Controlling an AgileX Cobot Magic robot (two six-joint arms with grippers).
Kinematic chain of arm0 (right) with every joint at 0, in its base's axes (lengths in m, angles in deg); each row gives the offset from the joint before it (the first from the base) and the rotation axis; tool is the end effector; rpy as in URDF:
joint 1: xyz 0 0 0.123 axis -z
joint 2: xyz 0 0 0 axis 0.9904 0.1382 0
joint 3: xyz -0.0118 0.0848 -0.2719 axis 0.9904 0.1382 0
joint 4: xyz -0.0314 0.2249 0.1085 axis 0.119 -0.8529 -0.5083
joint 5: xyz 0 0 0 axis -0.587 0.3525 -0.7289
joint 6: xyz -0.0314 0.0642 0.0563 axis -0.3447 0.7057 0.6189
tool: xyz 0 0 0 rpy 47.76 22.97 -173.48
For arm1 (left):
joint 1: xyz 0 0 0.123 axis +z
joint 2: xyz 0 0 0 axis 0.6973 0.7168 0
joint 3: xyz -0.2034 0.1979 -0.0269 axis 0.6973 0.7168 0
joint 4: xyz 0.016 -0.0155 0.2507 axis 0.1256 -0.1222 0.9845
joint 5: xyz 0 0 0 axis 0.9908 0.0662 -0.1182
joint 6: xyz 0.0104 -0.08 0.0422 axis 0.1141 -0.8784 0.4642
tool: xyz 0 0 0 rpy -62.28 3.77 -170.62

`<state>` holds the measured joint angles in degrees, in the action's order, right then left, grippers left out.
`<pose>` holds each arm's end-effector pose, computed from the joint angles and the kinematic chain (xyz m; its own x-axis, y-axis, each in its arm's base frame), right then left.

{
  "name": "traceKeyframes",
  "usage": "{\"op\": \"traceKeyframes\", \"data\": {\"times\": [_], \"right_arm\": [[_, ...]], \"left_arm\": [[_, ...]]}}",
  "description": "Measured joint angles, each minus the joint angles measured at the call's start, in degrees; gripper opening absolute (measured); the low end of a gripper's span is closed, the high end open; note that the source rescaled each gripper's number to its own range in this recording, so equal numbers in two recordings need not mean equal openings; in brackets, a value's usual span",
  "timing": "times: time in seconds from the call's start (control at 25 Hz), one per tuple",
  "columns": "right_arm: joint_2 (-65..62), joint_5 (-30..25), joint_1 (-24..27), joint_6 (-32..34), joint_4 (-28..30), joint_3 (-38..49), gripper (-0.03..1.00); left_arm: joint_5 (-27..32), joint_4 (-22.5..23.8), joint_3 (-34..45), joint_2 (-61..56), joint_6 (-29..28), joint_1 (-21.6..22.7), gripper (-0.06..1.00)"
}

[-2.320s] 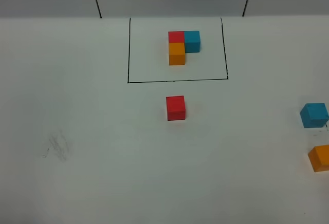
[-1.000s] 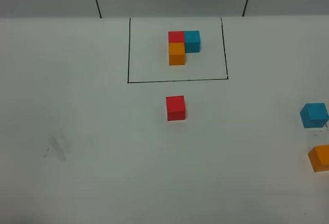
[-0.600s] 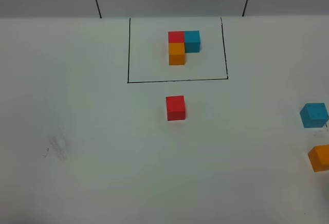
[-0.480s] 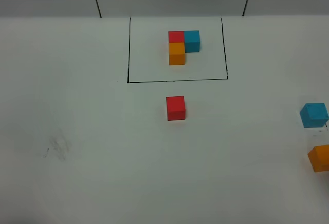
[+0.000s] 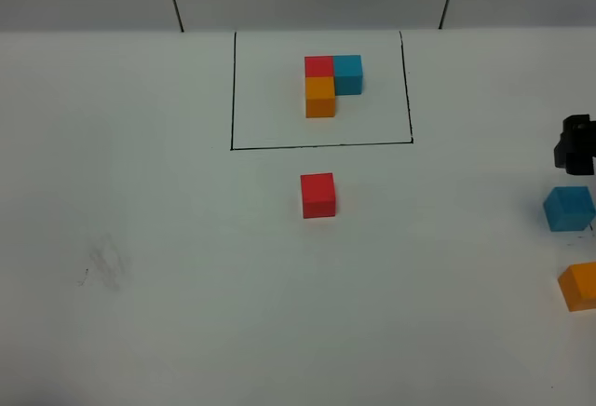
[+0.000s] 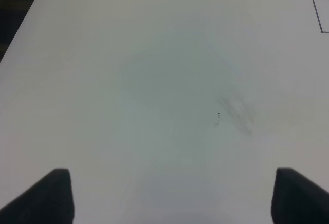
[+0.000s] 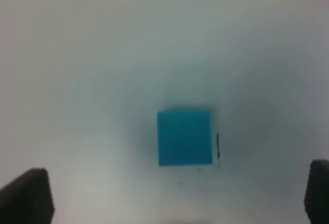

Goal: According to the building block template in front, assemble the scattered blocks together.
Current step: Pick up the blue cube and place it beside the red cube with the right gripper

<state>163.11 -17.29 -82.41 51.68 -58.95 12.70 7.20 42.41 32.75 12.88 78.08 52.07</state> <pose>0.2822 0.0027 0.2373 -0.8695 0.0111 -0.4938 0.0027 0.9998 0.0178 -0.0071 -0.0009 0.2772 -0.4584 -0.0632 -0.8865 -0.1367 0.9906 0.0001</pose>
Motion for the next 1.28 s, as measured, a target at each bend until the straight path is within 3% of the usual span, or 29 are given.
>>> {"op": "traceKeyframes", "data": {"times": [0.52, 0.96, 1.16, 1.28], "right_arm": [[16.47, 0.33, 0.0, -0.63, 5.67, -3.48, 0.92], [23.72, 6.47, 0.0, -0.63, 5.99, -3.48, 0.83], [25.67, 7.13, 0.0, -0.63, 5.74, -3.5, 0.62], [25.95, 7.13, 0.0, -0.63, 5.74, -3.5, 0.25]], "left_arm": [[0.0, 0.0, 0.0, 0.0, 0.0, 0.0, 0.77], [0.0, 0.0, 0.0, 0.0, 0.0, 0.0, 0.77], [0.0, 0.0, 0.0, 0.0, 0.0, 0.0, 0.77], [0.0, 0.0, 0.0, 0.0, 0.0, 0.0, 0.77]]}}
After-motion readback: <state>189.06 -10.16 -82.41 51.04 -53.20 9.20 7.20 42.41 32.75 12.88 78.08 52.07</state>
